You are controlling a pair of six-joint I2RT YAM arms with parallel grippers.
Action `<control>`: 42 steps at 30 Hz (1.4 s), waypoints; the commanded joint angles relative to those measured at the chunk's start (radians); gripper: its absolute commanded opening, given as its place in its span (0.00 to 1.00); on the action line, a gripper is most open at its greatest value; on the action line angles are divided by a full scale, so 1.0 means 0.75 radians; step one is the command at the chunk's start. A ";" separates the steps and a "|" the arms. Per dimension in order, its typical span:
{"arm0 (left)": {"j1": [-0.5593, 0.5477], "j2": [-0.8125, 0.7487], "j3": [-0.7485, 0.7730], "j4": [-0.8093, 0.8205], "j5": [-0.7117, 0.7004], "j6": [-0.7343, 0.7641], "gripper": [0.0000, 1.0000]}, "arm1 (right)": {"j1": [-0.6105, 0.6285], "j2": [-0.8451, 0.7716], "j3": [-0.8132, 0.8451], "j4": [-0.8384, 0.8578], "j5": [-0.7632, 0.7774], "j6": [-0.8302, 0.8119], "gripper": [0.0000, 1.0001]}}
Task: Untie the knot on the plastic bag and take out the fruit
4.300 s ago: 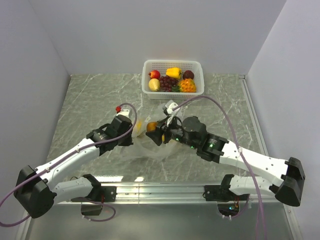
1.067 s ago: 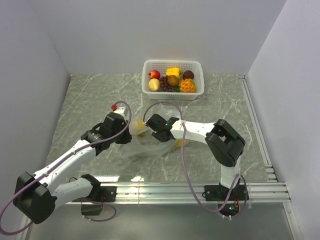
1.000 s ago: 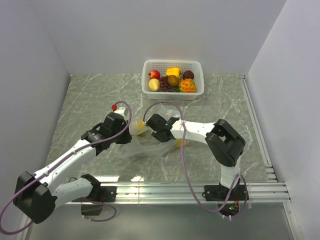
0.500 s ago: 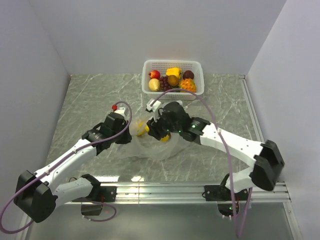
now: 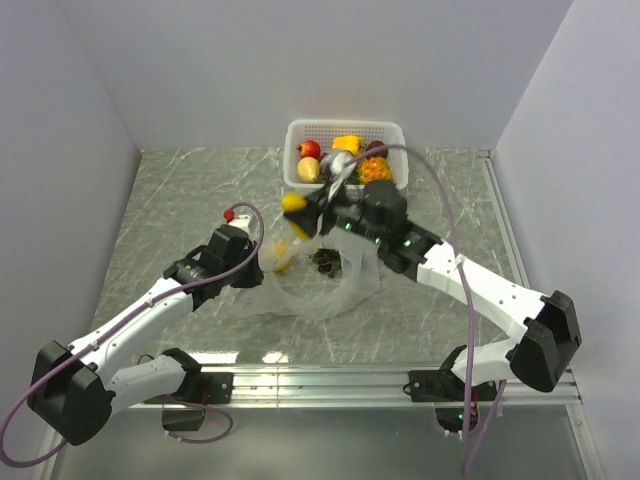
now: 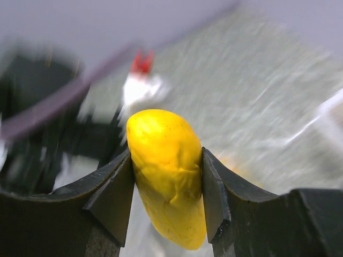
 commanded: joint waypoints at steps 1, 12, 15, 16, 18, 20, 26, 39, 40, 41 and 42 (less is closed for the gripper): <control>0.006 -0.006 -0.002 0.020 0.020 -0.004 0.01 | -0.135 -0.020 0.157 0.219 0.099 0.083 0.00; 0.009 -0.003 0.000 0.026 0.046 0.012 0.01 | -0.518 0.437 0.479 0.266 0.376 0.218 0.00; 0.006 -0.012 -0.002 0.034 0.044 0.020 0.01 | -0.563 0.625 0.574 0.268 0.370 0.267 0.00; 0.013 -0.012 -0.002 0.032 0.042 0.027 0.01 | -0.571 0.667 0.592 0.272 0.378 0.280 0.01; 0.013 -0.012 0.000 0.038 0.036 0.029 0.01 | -0.583 0.781 0.651 0.282 0.376 0.304 0.05; 0.021 -0.006 0.000 0.040 0.036 0.031 0.01 | -0.592 0.847 0.699 0.268 0.376 0.315 0.26; 0.039 -0.006 0.000 0.053 0.040 0.041 0.01 | -0.606 0.970 0.823 0.217 0.404 0.286 0.87; 0.017 0.029 0.444 -0.054 -0.054 0.108 0.01 | -0.610 0.330 0.399 0.049 0.412 0.147 0.90; -0.022 0.035 0.495 -0.072 -0.072 0.117 0.01 | -0.610 0.277 0.362 0.033 0.414 0.139 0.90; -0.055 0.043 0.597 -0.090 -0.133 0.133 0.01 | -0.610 0.181 0.329 0.016 0.410 0.135 0.90; -0.101 0.060 0.642 -0.131 -0.184 0.137 0.01 | -0.610 0.128 0.254 -0.006 0.396 0.131 0.90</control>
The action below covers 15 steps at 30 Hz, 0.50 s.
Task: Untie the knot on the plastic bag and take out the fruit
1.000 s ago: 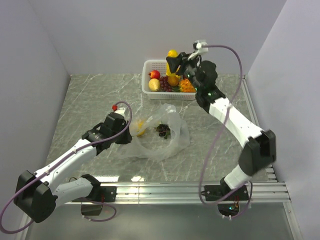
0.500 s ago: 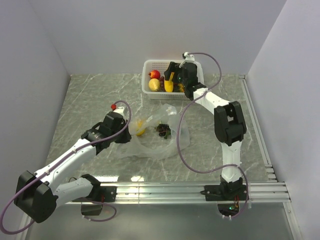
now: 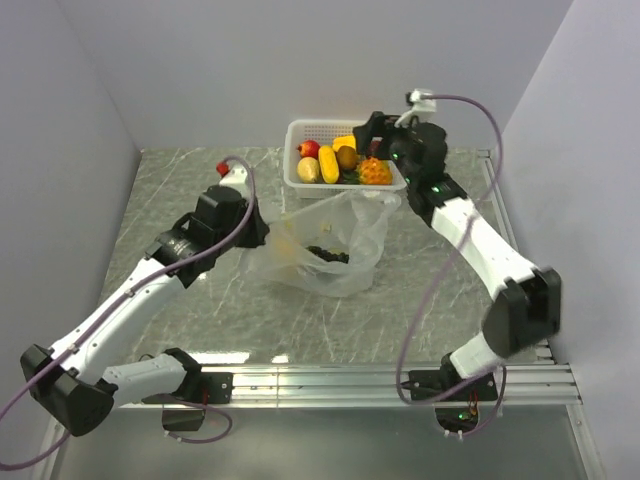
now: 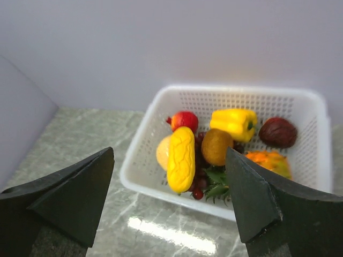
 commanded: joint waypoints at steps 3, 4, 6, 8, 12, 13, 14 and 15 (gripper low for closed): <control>-0.277 0.033 0.269 -0.083 -0.231 0.046 0.01 | 0.000 -0.384 -0.268 -0.072 -0.044 -0.052 0.90; -0.298 0.032 0.248 -0.079 -0.217 0.021 0.01 | 0.002 -0.433 -0.301 -0.084 -0.054 -0.045 0.89; -0.298 0.013 0.106 -0.059 -0.190 -0.059 0.01 | 0.014 -0.558 -0.379 -0.135 -0.097 -0.047 0.89; -0.300 -0.003 -0.053 -0.030 -0.186 -0.153 0.01 | 0.065 -0.670 -0.412 -0.176 -0.150 -0.074 0.87; -0.300 -0.046 -0.257 0.023 -0.160 -0.278 0.01 | 0.286 -0.777 -0.465 -0.291 -0.136 -0.158 0.83; -0.298 -0.054 -0.287 0.032 -0.170 -0.296 0.01 | 0.335 -0.786 -0.473 -0.303 -0.140 -0.180 0.80; -0.298 -0.062 -0.338 0.038 -0.182 -0.337 0.01 | 0.420 -0.790 -0.489 -0.319 -0.165 -0.180 0.79; -0.298 -0.077 -0.361 0.038 -0.194 -0.355 0.01 | 0.460 -0.784 -0.500 -0.324 -0.179 -0.172 0.77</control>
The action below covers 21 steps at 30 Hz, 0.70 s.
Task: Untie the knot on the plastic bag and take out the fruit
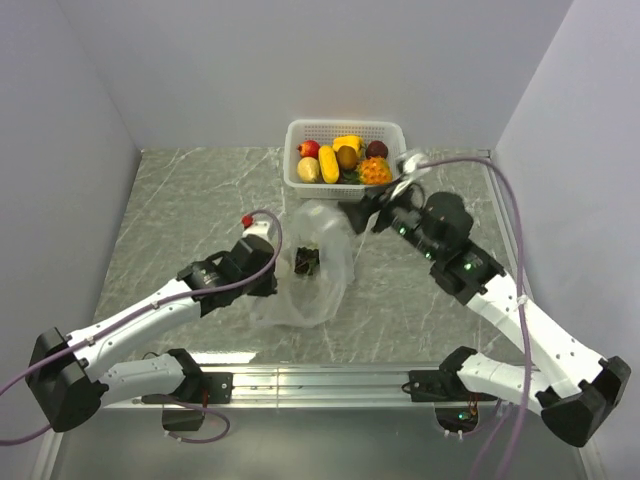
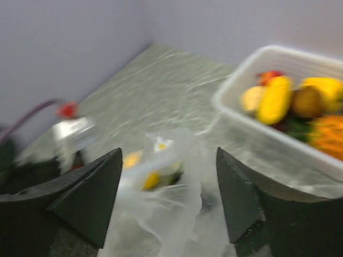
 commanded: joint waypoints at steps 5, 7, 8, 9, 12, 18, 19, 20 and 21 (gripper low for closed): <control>0.000 -0.108 -0.148 0.006 -0.177 -0.259 0.01 | 0.319 0.128 -0.089 -0.068 -0.070 -0.035 0.68; 0.000 -0.129 -0.179 0.008 -0.210 -0.304 0.01 | 0.392 0.202 -0.085 -0.070 -0.066 -0.023 0.63; -0.002 -0.139 -0.202 0.010 -0.242 -0.315 0.01 | 0.417 0.263 -0.071 -0.070 -0.060 -0.021 0.62; 0.000 -0.157 -0.208 0.006 -0.261 -0.325 0.01 | 0.450 0.290 -0.063 -0.068 -0.044 -0.021 0.60; 0.000 -0.184 -0.208 -0.008 -0.324 -0.343 0.01 | 0.556 0.339 -0.040 -0.030 0.030 -0.041 0.60; 0.000 -0.176 -0.202 -0.008 -0.347 -0.343 0.01 | 0.761 0.315 0.062 -0.050 0.308 -0.188 0.61; 0.000 -0.172 -0.202 -0.012 -0.349 -0.349 0.01 | 0.777 0.309 0.080 -0.060 0.330 -0.215 0.61; 0.000 -0.172 -0.202 -0.010 -0.349 -0.348 0.01 | 0.814 0.286 0.103 -0.066 0.361 -0.221 0.61; 0.000 -0.176 -0.202 -0.012 -0.351 -0.352 0.01 | 0.826 0.270 0.101 -0.046 0.359 -0.230 0.62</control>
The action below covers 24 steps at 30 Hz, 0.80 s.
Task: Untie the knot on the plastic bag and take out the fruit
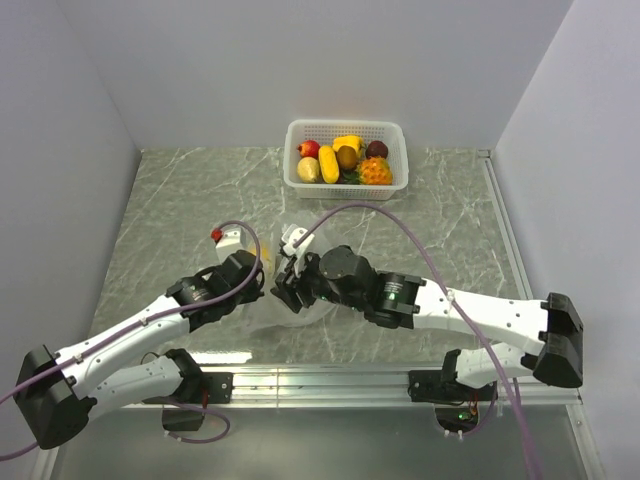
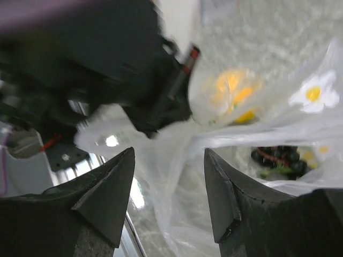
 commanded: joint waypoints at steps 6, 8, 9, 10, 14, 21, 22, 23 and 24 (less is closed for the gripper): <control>0.000 -0.055 0.003 -0.011 -0.082 -0.039 0.01 | 0.051 -0.038 0.105 0.056 0.090 -0.046 0.59; 0.000 -0.066 0.007 -0.027 -0.104 -0.047 0.01 | 0.039 0.029 0.095 0.048 0.107 -0.036 0.57; 0.002 -0.074 0.009 -0.046 -0.112 -0.049 0.01 | 0.025 0.050 0.085 0.066 0.095 -0.030 0.53; 0.000 -0.078 0.007 -0.054 -0.118 -0.053 0.00 | -0.002 0.091 0.073 0.082 0.082 -0.014 0.51; 0.002 -0.094 -0.001 -0.089 -0.141 -0.074 0.01 | -0.084 0.199 0.017 0.162 -0.001 0.025 0.44; 0.002 -0.098 -0.001 -0.115 -0.161 -0.096 0.01 | -0.196 0.457 0.036 0.283 -0.116 0.113 0.42; 0.004 -0.100 0.005 -0.119 -0.163 -0.092 0.01 | -0.210 0.508 0.036 0.311 -0.116 0.134 0.42; 0.004 -0.100 0.011 -0.119 -0.163 -0.088 0.01 | -0.241 0.531 0.028 0.374 -0.116 0.156 0.42; 0.004 -0.098 0.017 -0.121 -0.165 -0.084 0.00 | -0.251 0.557 0.027 0.405 -0.147 0.189 0.42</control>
